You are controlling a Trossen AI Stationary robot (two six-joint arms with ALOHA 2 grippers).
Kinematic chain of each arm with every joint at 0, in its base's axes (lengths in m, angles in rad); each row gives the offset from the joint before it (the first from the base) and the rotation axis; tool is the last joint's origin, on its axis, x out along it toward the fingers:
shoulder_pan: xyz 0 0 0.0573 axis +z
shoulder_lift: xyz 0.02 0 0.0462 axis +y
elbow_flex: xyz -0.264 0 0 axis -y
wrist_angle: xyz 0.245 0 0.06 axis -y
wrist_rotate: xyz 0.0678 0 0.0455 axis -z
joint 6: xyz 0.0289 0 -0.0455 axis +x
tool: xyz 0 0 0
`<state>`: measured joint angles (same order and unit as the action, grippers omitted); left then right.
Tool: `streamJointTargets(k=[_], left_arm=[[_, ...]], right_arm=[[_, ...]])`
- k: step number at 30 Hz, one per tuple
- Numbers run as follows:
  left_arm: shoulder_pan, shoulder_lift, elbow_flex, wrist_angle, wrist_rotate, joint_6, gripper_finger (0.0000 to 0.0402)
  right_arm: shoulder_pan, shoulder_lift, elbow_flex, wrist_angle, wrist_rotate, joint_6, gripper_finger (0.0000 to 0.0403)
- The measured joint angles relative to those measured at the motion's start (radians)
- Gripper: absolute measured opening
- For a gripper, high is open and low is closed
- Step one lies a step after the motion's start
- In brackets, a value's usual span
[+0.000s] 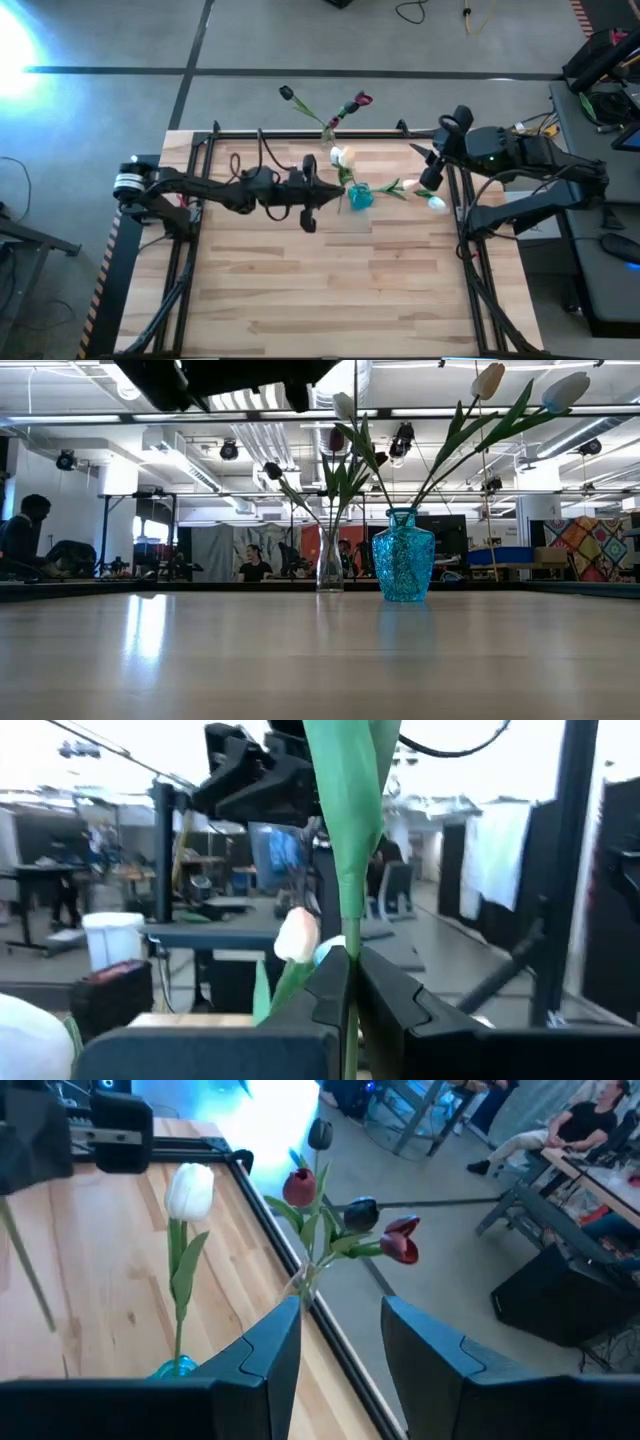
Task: Sort flowers into vase by color
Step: Put the orange tulip into the blue vase
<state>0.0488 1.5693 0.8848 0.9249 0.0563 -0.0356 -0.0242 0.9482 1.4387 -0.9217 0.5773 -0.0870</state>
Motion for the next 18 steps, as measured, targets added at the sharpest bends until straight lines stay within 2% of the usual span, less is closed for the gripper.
streamJointTargets(k=[6, 10, 18], left_arm=[[0.002, 0.143, 0.003, 0.274, -0.130, 0.006, 0.0000], [0.002, 0.228, 0.023, 0.396, -0.215, 0.067, 0.0000], [0.026, 0.320, 0.098, 0.446, -0.233, 0.080, 0.0000]], right_arm=[[0.000, 0.003, 0.000, 0.024, -0.001, -0.031, 0.0132], [0.000, 0.009, 0.000, 0.023, 0.000, -0.032, 0.0132], [0.000, 0.010, 0.000, 0.023, -0.001, -0.033, 0.0132]])
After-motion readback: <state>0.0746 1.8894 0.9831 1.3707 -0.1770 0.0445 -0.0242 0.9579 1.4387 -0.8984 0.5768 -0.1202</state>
